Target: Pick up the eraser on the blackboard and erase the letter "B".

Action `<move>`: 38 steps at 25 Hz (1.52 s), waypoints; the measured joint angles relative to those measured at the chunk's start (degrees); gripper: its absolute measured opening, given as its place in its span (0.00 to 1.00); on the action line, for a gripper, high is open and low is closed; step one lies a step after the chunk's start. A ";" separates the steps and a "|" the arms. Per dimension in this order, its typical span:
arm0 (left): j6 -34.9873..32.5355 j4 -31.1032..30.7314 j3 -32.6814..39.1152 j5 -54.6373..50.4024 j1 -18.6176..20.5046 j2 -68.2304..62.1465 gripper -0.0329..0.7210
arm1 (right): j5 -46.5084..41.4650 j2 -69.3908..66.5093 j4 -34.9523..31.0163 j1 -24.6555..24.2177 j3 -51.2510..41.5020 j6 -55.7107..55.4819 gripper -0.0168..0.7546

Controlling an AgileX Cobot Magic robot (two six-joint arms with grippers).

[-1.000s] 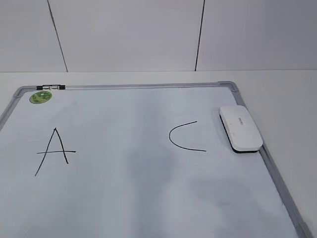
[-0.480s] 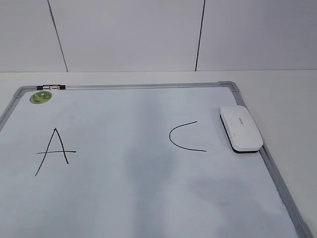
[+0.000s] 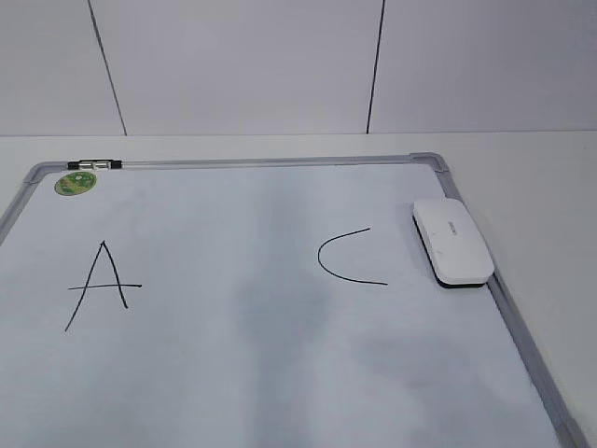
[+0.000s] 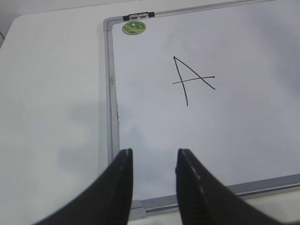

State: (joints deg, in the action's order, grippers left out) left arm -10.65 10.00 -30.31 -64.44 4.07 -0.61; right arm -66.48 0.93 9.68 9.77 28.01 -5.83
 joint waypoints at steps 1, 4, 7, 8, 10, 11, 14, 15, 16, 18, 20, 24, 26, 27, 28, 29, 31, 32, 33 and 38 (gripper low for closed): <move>0.00 0.00 0.00 0.00 -0.57 0.00 0.36 | 0.00 0.00 0.00 0.00 0.00 0.00 0.71; 0.00 0.00 0.00 0.11 -2.93 0.00 0.36 | 0.00 0.00 0.00 0.00 0.00 0.00 0.71; 0.00 0.00 0.00 0.09 -6.02 0.00 0.36 | 0.00 0.00 0.00 0.00 0.00 0.00 0.71; 0.00 0.08 0.00 0.09 -7.26 0.00 0.36 | 0.00 0.00 0.00 0.00 0.00 0.00 0.71; 0.00 0.08 0.00 0.09 -9.46 0.00 0.36 | 0.00 0.00 0.00 0.00 0.00 0.00 0.71; 0.00 0.08 0.00 0.13 -10.41 0.00 0.36 | 0.00 0.00 0.00 0.00 0.00 0.00 0.71; 0.00 0.08 0.00 0.23 -11.63 0.00 0.36 | 0.00 0.00 0.00 0.00 0.00 0.00 0.71; 0.00 0.08 0.00 0.23 -11.76 0.00 0.36 | 0.00 0.00 0.00 0.00 0.00 0.00 0.71; 0.00 0.12 0.00 0.23 -11.76 0.00 0.36 | 0.00 0.00 0.00 -0.04 0.00 0.00 0.71; 0.00 0.33 0.00 0.23 -11.76 0.00 0.36 | 0.00 0.00 0.00 -0.13 0.00 0.00 0.71; 0.00 0.58 0.00 0.27 -11.76 0.00 0.36 | 0.00 0.00 0.00 -0.13 0.00 0.00 0.71; 0.00 0.81 0.00 0.36 -11.76 0.00 0.36 | 0.00 0.00 0.00 -0.13 0.00 0.00 0.71; 0.00 0.81 0.00 0.36 -11.76 0.00 0.36 | 0.00 0.00 0.00 -0.13 0.00 0.00 0.71; 0.00 0.81 0.00 0.36 -11.76 0.00 0.36 | 0.00 0.00 0.00 -0.13 0.00 0.00 0.71; 0.00 0.81 0.00 0.36 -11.76 0.00 0.36 | 0.00 0.00 0.00 -0.13 0.00 0.00 0.71; 0.00 0.81 0.00 0.36 -11.76 0.00 0.36 | 0.00 0.00 0.00 -0.13 0.00 0.00 0.71; 0.00 0.81 0.00 0.36 -11.76 0.00 0.36 | 0.00 0.00 0.00 -0.13 0.00 0.00 0.71; 0.00 0.81 0.00 0.36 -11.76 0.00 0.36 | 0.00 0.00 0.00 -0.13 0.00 0.00 0.71; 0.00 0.81 0.00 0.36 -11.76 0.00 0.36 | 0.00 0.00 0.00 -0.13 0.00 0.00 0.71; 0.00 0.81 0.00 0.36 -11.76 0.00 0.36 | 0.00 0.00 0.00 -0.13 0.00 0.00 0.71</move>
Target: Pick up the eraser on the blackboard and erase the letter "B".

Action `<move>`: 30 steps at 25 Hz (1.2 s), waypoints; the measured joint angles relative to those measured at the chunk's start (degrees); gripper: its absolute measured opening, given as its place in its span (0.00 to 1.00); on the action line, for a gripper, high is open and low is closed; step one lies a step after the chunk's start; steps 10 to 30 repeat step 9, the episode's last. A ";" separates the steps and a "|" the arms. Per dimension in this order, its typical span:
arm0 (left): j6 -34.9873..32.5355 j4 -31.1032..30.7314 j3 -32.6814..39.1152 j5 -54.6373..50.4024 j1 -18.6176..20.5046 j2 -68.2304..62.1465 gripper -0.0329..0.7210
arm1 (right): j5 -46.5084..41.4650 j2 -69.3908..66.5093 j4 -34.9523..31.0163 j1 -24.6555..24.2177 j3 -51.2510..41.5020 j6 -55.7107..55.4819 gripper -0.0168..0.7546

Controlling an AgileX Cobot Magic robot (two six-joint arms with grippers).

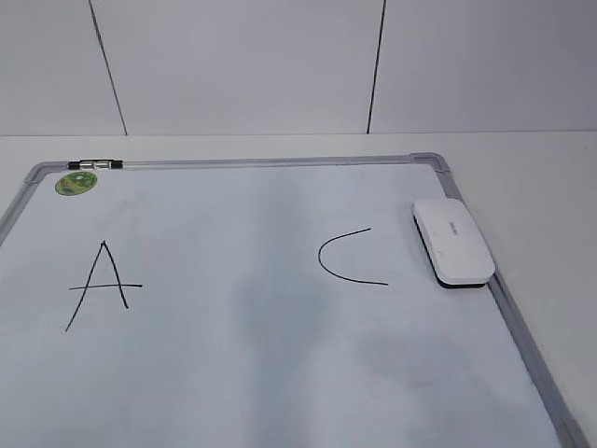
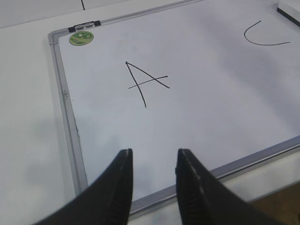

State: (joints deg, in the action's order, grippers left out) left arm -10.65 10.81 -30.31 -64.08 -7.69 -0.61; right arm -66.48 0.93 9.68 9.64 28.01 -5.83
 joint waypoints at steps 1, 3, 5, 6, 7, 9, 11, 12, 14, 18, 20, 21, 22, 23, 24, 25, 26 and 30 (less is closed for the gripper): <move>0.00 0.00 0.00 0.00 0.00 0.00 0.36 | 0.00 0.00 0.00 0.00 0.00 0.00 0.71; 0.00 0.00 0.00 0.00 0.00 0.00 0.36 | 0.00 0.00 0.00 0.00 0.00 0.00 0.71; 0.00 0.00 0.00 0.00 0.00 0.00 0.36 | 0.00 0.00 0.00 0.00 0.00 0.00 0.71; 0.00 0.00 0.00 0.00 0.00 0.00 0.36 | 0.00 0.00 0.00 0.00 0.00 0.00 0.71; 0.00 0.00 0.00 0.00 0.00 0.00 0.36 | 0.00 0.00 0.00 0.00 0.00 0.00 0.71; 0.00 0.00 0.00 0.00 0.00 0.00 0.36 | 0.00 0.00 0.00 0.00 0.00 0.00 0.71; 0.00 0.00 0.00 0.00 0.00 0.00 0.36 | 0.00 0.00 0.00 0.00 0.00 0.00 0.71; 0.00 0.00 0.00 0.00 0.00 0.00 0.36 | 0.00 0.00 0.00 0.00 0.00 0.00 0.71; 0.00 0.00 0.00 0.00 0.00 0.00 0.36 | 0.00 0.00 0.00 0.00 0.00 0.00 0.71; 0.00 0.00 0.00 0.00 0.00 0.00 0.36 | 0.00 0.00 0.00 0.00 0.00 0.00 0.71; 0.00 0.00 0.00 0.00 0.00 0.00 0.36 | 0.00 0.00 0.00 0.00 0.00 0.00 0.71; 0.00 0.00 0.00 0.00 0.00 0.00 0.36 | 0.00 0.00 0.00 0.00 0.00 0.00 0.71; 0.00 0.00 0.00 0.00 0.00 0.00 0.36 | 0.00 0.00 0.00 0.00 0.00 0.00 0.71; 0.00 0.00 0.00 0.00 0.00 0.00 0.36 | 0.00 0.00 0.00 0.00 0.00 0.00 0.71; 0.00 0.00 0.00 0.00 0.00 0.00 0.36 | 0.00 0.00 0.00 0.00 0.00 0.00 0.71; 0.00 0.00 0.00 0.00 0.00 0.00 0.36 | 0.00 0.00 0.00 0.00 0.00 0.00 0.71; 0.00 0.00 0.00 0.00 0.00 0.00 0.36 | 0.00 0.00 0.00 0.00 0.00 0.00 0.71; 0.00 0.00 0.00 0.00 0.00 0.00 0.36 | 0.00 0.00 0.00 0.00 0.00 0.00 0.71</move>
